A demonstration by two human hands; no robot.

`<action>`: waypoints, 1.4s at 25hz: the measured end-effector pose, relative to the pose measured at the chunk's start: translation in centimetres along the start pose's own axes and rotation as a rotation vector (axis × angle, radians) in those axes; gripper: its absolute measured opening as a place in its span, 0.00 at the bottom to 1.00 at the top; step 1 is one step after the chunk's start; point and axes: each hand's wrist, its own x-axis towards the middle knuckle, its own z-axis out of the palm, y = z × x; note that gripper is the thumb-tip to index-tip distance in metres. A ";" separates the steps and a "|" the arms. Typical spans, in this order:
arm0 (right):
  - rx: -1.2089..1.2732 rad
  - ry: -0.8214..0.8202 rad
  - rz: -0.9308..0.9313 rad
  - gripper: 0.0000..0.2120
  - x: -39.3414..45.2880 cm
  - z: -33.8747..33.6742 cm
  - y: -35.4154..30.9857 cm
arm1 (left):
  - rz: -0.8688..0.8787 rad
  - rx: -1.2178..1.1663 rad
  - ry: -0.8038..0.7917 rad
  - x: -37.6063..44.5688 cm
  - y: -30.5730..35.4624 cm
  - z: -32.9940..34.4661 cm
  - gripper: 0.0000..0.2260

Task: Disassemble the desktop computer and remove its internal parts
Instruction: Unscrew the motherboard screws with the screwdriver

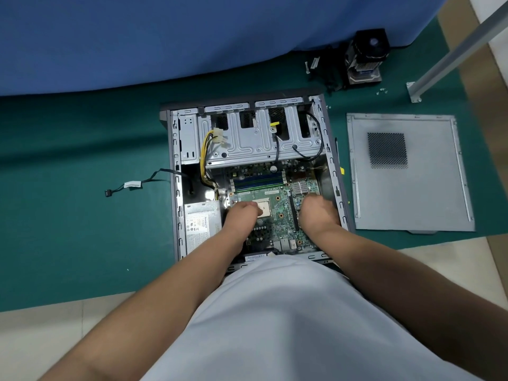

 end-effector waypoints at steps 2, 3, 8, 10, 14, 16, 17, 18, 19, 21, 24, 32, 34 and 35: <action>0.068 0.008 0.024 0.10 0.3 0.1 0.0 | 0.023 -0.021 -0.004 0.0 0.1 0.0 0.13; 0.095 0.012 0.033 0.11 0.4 0.2 0.0 | 0.030 -0.036 -0.003 0.0 0.2 0.0 0.14; 0.178 0.049 -0.070 0.16 0.3 0.6 -0.4 | 0.057 -0.086 0.022 -0.6 1.0 0.1 0.17; 0.210 0.054 -0.124 0.16 0.2 0.6 -0.2 | 0.118 -0.071 0.044 -1.2 1.3 0.2 0.19; 0.236 -0.083 -0.439 0.16 -0.1 0.9 0.5 | 0.350 0.070 0.014 -3.0 1.6 -0.2 0.20; 0.095 -0.267 -0.591 0.24 -0.5 1.4 0.3 | 0.627 0.241 0.039 -4.4 1.9 -1.5 0.17; 0.014 -0.305 -0.635 0.27 -0.4 1.6 0.1 | 0.782 0.363 0.080 -4.8 2.0 -2.6 0.17; -0.057 -0.299 -0.672 0.29 -0.3 1.8 -0.1 | 0.922 0.493 0.145 -4.7 2.2 -3.9 0.17; -0.126 -0.268 -0.716 0.28 -0.2 1.8 -0.4 | 1.032 0.641 0.233 -4.2 2.4 -5.3 0.18; -0.279 -0.186 -0.813 0.28 -0.1 1.6 -1.0 | 1.096 0.954 0.403 -2.9 2.7 -8.1 0.20; -0.400 -0.122 -0.872 0.25 -0.3 1.2 -2.0 | 0.985 1.211 0.504 -1.2 2.1 -10.7 0.23; -0.291 0.045 -0.886 0.18 -0.8 0.9 -1.3 | 1.000 1.205 0.632 0.6 0.9 -11.0 0.24; -0.199 0.054 -0.843 0.18 -0.8 0.9 -1.0 | 1.020 1.197 0.633 0.6 0.9 -11.1 0.24; -0.138 0.049 -0.811 0.18 -0.8 0.8 -0.8 | 1.025 1.193 0.631 0.6 0.9 -11.1 0.24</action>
